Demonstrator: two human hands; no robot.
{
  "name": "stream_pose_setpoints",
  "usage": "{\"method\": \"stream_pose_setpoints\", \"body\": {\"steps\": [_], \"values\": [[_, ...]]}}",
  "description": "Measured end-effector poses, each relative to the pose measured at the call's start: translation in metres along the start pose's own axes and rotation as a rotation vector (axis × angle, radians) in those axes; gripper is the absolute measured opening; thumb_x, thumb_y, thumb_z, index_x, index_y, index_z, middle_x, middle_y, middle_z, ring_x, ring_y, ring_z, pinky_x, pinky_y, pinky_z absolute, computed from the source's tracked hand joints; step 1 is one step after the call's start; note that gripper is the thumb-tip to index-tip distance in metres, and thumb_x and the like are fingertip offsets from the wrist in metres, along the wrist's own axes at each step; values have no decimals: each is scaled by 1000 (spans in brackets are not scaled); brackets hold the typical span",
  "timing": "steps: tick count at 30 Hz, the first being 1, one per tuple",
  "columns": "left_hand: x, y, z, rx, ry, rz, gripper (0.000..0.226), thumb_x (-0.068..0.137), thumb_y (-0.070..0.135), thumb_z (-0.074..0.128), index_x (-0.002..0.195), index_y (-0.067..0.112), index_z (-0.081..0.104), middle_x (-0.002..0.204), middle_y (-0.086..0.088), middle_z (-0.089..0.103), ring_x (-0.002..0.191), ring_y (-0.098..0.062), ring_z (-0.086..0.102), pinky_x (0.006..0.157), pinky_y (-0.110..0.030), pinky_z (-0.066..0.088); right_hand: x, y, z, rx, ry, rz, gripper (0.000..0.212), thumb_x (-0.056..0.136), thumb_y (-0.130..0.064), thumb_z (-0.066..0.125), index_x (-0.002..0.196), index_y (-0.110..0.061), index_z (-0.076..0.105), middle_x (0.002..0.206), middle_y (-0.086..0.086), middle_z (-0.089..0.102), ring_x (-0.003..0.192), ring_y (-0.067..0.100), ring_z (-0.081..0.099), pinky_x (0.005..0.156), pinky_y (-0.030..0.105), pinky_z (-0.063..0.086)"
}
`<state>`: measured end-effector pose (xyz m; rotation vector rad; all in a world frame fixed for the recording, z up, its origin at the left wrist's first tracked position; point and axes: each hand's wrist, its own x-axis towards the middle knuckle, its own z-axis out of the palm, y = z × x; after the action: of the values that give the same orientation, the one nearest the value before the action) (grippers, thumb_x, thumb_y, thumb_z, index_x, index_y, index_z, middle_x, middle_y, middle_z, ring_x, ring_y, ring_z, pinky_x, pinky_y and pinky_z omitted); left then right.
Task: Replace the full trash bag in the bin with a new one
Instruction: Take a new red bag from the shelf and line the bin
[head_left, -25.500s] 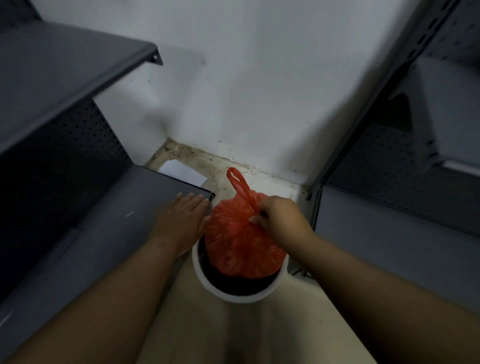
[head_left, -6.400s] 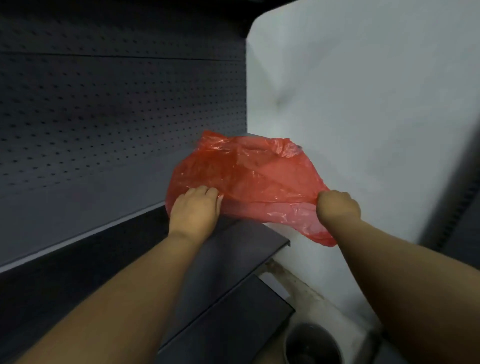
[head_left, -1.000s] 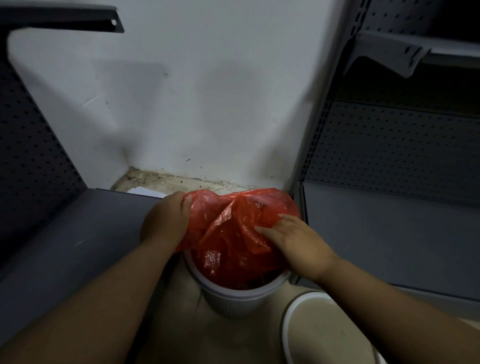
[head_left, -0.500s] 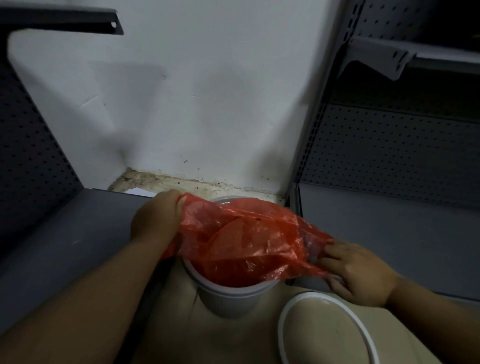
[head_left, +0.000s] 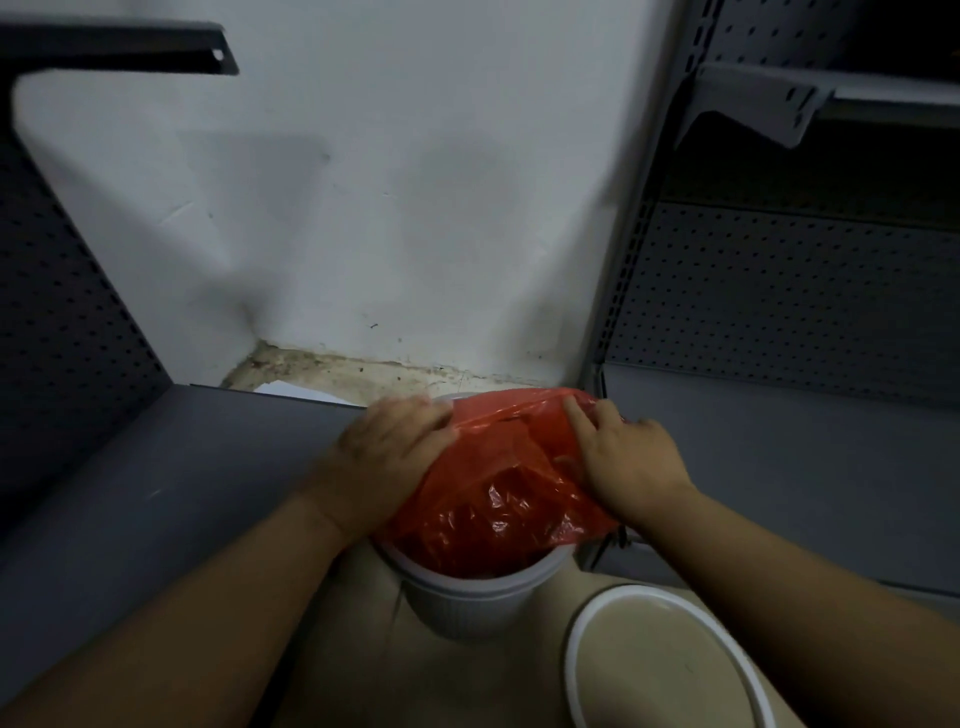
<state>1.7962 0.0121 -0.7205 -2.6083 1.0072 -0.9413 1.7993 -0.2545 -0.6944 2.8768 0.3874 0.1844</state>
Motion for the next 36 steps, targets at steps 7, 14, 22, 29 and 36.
{"method": "stream_pose_setpoints", "body": {"steps": [7, 14, 22, 29, 36], "values": [[-1, -6, -6, 47, -307, 108, 48, 63, 13, 71, 111, 11, 68, 124, -9, 64, 115, -27, 61, 107, -43, 37, 20, 7, 0, -41, -64, -63, 70, 96, -54, 35, 150, -17, 11, 140, 14, 38, 106, 29, 59, 89, 36, 43], [7, -12, 13, 183, -429, -106, 54, 84, 26, 33, 128, 0, 52, 137, -17, 51, 131, -30, 32, 115, -41, 2, 39, -2, 9, -18, -121, 73, 86, 90, -64, 35, 149, -7, 10, 137, 14, 38, 107, 28, 59, 84, 37, 45], [8, -14, 35, 96, -507, -183, 56, 83, 28, 28, 128, -1, 47, 140, -12, 43, 126, -27, 51, 115, -35, -1, 56, -6, 19, 88, -191, -110, 89, 93, -52, 44, 151, -14, -12, 160, 6, -14, 148, 24, -4, 120, 38, 5], [9, -21, 55, 53, -614, -322, 87, 70, 40, -17, 149, 11, 6, 159, -10, 8, 147, -23, 7, 105, -29, -24, 70, -11, 34, 247, -367, -55, 86, 93, -57, 38, 150, -20, -14, 160, 5, -13, 148, 21, -7, 120, 39, 1], [8, -22, 64, -88, -687, -419, 61, 93, 41, -4, 149, 15, -6, 160, -2, -1, 147, -14, -5, 117, -32, -7, 76, -13, 42, 401, -435, -4, 86, 90, -64, 34, 152, -20, -7, 161, 6, 1, 148, 25, 8, 121, 40, 11]]}}
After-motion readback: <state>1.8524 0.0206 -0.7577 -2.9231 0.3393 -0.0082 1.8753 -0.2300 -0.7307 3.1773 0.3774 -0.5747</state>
